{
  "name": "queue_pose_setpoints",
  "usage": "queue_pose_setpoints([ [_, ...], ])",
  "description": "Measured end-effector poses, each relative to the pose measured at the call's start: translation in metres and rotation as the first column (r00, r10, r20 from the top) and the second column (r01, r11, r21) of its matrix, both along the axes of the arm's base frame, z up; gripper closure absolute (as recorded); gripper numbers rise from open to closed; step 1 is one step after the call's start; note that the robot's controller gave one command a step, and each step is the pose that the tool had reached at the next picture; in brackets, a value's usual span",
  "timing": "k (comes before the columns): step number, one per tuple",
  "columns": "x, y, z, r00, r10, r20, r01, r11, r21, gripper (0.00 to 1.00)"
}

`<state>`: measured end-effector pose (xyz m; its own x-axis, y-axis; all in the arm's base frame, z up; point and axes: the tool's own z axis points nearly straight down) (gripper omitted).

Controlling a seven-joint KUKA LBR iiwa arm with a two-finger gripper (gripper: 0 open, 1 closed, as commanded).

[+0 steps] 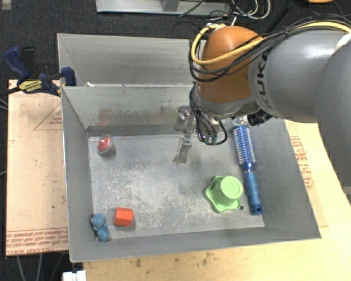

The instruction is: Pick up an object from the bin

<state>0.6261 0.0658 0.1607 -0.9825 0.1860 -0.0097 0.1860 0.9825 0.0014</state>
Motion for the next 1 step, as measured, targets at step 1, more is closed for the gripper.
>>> queue_pose_setpoints([
  [1,-0.0632,0.1556,-0.0654,0.991,0.13,-0.013,-0.13,0.991,0.005,0.0],
])
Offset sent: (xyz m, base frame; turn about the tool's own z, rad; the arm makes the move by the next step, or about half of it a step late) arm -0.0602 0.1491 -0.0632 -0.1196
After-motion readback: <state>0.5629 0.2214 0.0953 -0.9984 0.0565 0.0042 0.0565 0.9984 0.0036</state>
